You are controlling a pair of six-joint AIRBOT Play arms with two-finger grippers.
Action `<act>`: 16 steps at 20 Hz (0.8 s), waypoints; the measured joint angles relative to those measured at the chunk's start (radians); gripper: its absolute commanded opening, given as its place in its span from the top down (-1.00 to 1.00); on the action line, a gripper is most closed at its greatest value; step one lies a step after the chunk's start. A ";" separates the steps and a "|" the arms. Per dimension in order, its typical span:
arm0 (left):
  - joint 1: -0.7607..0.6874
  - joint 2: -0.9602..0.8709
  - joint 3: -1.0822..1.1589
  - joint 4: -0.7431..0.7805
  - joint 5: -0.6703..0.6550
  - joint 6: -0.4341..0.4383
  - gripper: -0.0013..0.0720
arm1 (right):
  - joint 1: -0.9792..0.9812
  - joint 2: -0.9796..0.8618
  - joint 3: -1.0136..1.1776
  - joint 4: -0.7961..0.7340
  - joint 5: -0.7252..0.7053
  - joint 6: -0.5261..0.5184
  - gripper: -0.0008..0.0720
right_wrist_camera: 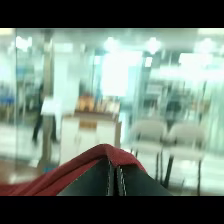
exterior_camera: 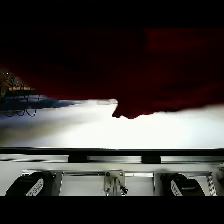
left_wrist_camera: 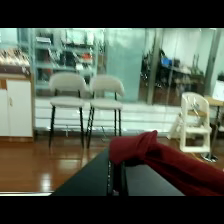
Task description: Fold the shirts.
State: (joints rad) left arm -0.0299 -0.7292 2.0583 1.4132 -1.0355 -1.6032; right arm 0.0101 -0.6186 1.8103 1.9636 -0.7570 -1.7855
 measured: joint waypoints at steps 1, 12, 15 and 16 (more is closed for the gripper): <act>0.000 0.026 -0.006 0.024 -0.020 -0.010 0.88 | 0.000 0.027 0.008 -0.031 0.001 0.021 0.71; 0.000 0.103 -0.167 0.104 -0.403 -0.029 0.88 | 0.000 -0.006 0.014 -0.305 -0.527 0.138 0.71; 0.000 0.101 -0.389 0.107 -0.483 -0.029 0.88 | 0.000 -0.122 -0.073 -0.321 -0.685 0.157 0.71; 0.000 0.095 -0.476 0.109 -0.487 -0.029 0.88 | 0.000 -0.163 -0.114 -0.313 -0.697 0.162 0.71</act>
State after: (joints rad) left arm -0.0303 -0.6342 1.5822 1.5219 -1.5227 -1.6325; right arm 0.0101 -0.7811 1.6958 1.6508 -1.4540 -1.6238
